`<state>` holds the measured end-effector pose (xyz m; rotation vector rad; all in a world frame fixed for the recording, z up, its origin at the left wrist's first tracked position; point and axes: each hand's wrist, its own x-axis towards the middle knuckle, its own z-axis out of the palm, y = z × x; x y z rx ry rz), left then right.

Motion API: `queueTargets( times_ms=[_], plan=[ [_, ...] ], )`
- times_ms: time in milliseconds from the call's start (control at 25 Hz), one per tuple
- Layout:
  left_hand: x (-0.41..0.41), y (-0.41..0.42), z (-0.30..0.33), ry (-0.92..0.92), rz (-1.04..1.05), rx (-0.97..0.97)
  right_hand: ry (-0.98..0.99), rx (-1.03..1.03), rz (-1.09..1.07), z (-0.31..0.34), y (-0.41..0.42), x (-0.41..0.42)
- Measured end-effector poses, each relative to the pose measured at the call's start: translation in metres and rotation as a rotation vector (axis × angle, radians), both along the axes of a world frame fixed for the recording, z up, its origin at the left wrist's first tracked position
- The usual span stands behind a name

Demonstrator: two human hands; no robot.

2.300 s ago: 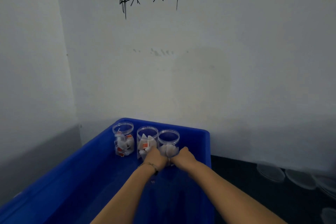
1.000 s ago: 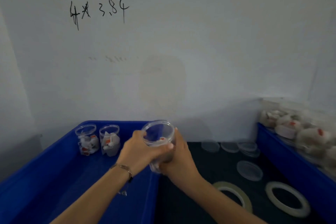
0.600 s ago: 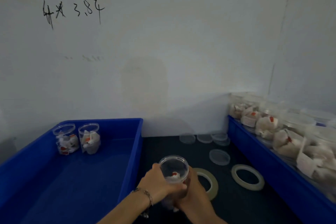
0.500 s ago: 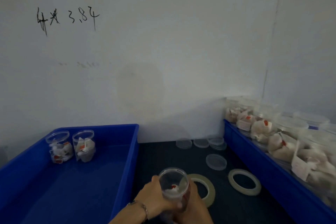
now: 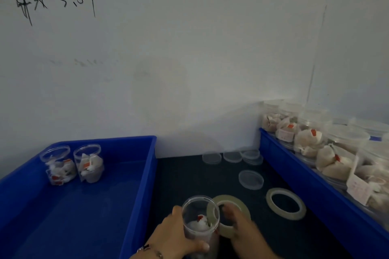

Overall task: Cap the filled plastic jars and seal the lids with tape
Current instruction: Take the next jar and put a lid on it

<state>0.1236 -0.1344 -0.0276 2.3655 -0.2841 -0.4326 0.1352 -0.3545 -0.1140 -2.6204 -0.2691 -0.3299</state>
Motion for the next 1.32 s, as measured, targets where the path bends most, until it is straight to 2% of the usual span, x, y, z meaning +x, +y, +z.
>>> queueTargets(
  times_ms=[40,120,280,360,480,560,640,720,880,960,1000,1040,1080,1120,1200,1320],
  plan=[
    [0.000,0.000,0.000,0.001,0.004,0.001,-0.031,-0.019,-0.040,0.000,-0.008,0.011],
    [0.000,0.000,-0.005,-0.023,-0.011,0.053,0.032,0.074,-0.174,0.008,-0.035,0.037],
    [0.002,0.000,-0.009,-0.031,-0.010,0.044,0.044,-0.273,-0.298,0.005,-0.068,0.078],
    [0.003,0.001,-0.008,-0.002,-0.017,0.029,0.064,-0.439,-0.294,-0.003,-0.079,0.082],
    [0.004,0.002,-0.010,-0.008,-0.016,0.027,0.052,-0.487,-0.246,-0.009,-0.076,0.072],
    [0.004,0.003,-0.012,-0.021,-0.018,0.023,-0.014,-0.378,-0.194,-0.004,-0.066,0.065],
    [0.002,0.003,-0.011,-0.029,-0.024,0.013,-0.161,-0.046,-0.184,0.022,-0.046,0.054],
    [0.001,0.002,-0.012,-0.035,-0.018,0.023,-0.325,0.194,-0.221,0.061,-0.025,0.036],
    [-0.001,-0.001,-0.015,-0.042,0.019,-0.004,-0.395,0.385,-0.178,0.120,0.001,0.000],
    [0.000,-0.002,-0.017,-0.037,0.009,-0.012,-0.260,0.651,-0.088,0.129,0.011,-0.013],
    [0.000,-0.003,-0.016,-0.055,0.001,-0.006,-0.109,0.839,-0.034,0.131,0.018,-0.018],
    [0.000,-0.003,-0.014,-0.094,-0.001,-0.007,0.042,0.919,-0.015,0.130,0.024,-0.021],
    [0.000,-0.004,-0.012,-0.135,0.000,-0.007,0.148,0.855,-0.024,0.125,0.030,-0.024],
    [-0.001,-0.004,-0.010,-0.170,0.002,-0.001,0.194,0.691,-0.050,0.116,0.032,-0.024],
    [-0.002,-0.004,-0.008,-0.226,-0.001,0.000,0.203,0.455,-0.067,0.101,0.035,-0.026],
    [-0.004,0.000,-0.007,-0.278,-0.007,-0.097,0.249,0.398,0.018,0.095,0.039,-0.029]
  ],
)
